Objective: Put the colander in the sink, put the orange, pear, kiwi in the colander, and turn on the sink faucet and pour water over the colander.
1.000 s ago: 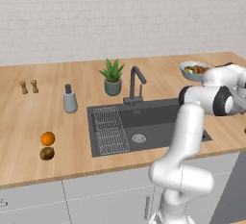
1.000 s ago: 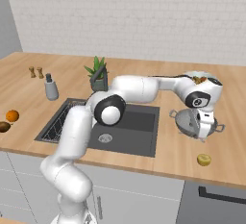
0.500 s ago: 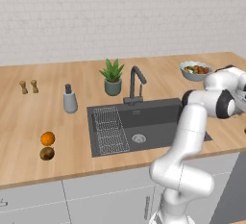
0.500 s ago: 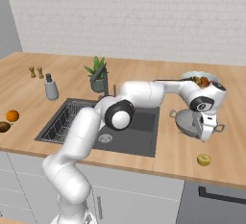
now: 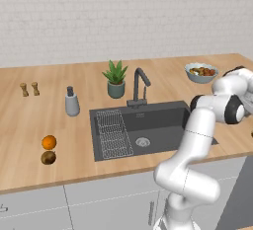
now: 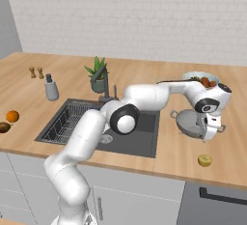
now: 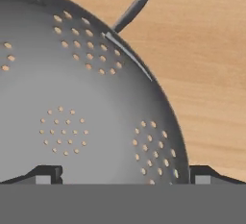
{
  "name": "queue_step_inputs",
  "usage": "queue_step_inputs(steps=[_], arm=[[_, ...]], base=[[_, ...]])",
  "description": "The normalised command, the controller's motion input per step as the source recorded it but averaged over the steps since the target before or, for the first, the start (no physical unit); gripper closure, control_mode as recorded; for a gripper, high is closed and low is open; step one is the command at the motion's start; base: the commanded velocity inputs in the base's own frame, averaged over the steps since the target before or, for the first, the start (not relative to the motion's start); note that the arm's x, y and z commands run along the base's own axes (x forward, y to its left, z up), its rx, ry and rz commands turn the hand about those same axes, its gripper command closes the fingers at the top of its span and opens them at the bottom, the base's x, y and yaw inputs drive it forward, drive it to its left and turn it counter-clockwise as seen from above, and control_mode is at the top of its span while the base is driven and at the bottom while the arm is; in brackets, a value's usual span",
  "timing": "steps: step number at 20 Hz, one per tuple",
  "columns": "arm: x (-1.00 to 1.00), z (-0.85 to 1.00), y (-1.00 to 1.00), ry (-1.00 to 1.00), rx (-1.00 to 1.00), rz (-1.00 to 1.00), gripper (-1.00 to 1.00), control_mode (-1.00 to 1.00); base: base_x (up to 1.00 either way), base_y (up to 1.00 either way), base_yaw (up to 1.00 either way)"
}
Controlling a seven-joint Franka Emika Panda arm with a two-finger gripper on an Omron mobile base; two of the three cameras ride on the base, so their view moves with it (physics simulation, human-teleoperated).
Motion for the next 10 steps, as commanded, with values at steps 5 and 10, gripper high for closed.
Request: queue_step_inputs(steps=[5, 10], arm=[[-0.26, -0.06, 0.07, -0.07, -0.02, -0.01, -1.00, -1.00], [-0.17, -0.03, 0.32, -0.04, -0.08, -0.01, -1.00, -1.00]], base=[[0.00, 0.00, 0.00], [0.00, 0.00, 0.00]])
